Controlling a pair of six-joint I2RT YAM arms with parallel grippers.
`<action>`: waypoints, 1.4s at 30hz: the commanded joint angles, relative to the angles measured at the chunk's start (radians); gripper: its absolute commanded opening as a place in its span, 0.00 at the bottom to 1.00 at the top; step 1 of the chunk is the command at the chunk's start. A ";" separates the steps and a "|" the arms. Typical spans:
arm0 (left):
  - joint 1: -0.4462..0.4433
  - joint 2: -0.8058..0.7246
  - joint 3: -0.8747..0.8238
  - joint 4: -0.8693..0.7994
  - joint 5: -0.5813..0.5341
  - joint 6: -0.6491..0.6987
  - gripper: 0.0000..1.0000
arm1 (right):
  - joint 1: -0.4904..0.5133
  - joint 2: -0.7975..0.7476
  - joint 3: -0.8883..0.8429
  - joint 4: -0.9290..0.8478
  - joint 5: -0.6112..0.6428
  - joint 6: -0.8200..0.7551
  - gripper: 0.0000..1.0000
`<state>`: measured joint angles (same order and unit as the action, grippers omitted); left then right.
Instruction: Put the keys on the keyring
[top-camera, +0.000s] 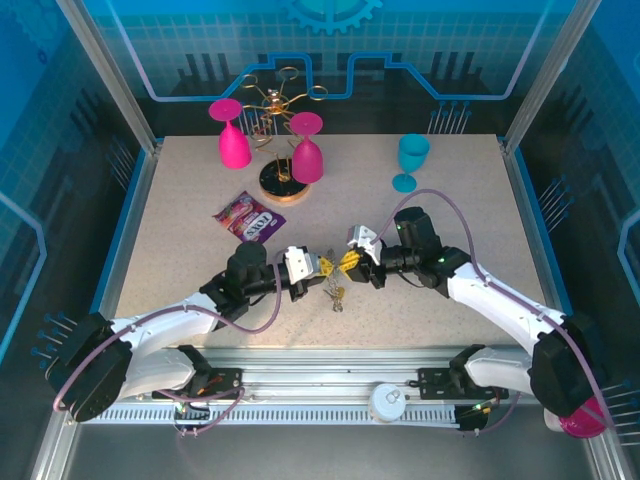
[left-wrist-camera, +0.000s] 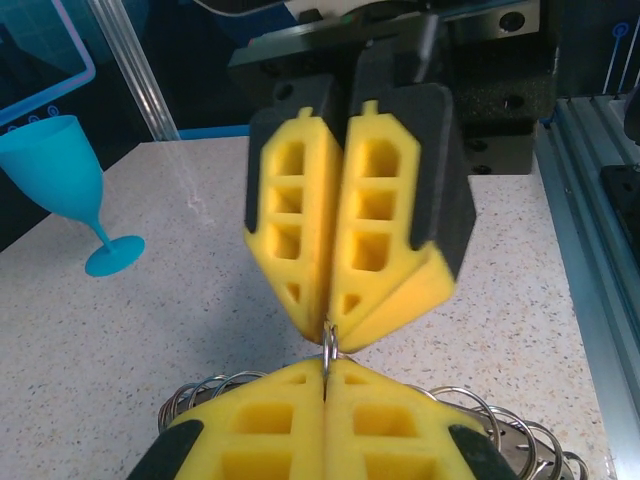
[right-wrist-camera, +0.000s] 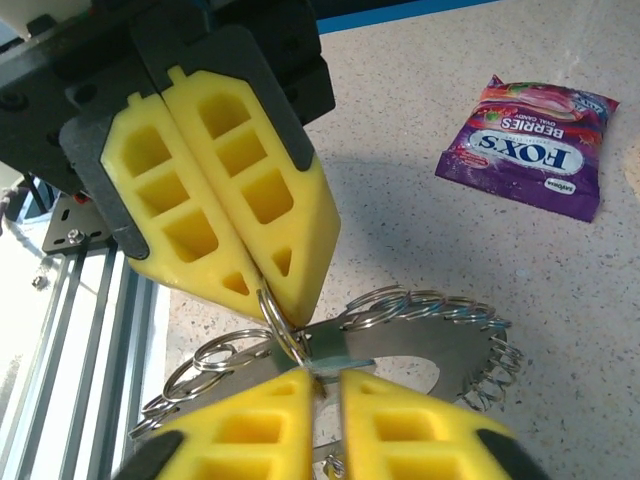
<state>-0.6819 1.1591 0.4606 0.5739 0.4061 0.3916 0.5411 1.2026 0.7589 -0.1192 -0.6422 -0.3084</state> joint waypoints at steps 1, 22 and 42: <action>-0.005 -0.016 -0.014 0.072 -0.008 -0.013 0.00 | -0.007 -0.001 0.020 0.019 -0.029 0.034 0.03; -0.005 0.024 -0.043 0.284 0.023 -0.078 0.00 | -0.036 -0.033 -0.044 0.159 -0.023 0.119 0.26; -0.005 0.056 -0.040 0.309 0.044 -0.117 0.00 | -0.015 0.002 -0.069 0.350 -0.116 -0.001 0.20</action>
<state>-0.6815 1.2121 0.4198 0.8078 0.4156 0.2893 0.5186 1.1942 0.6601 0.1741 -0.7208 -0.3042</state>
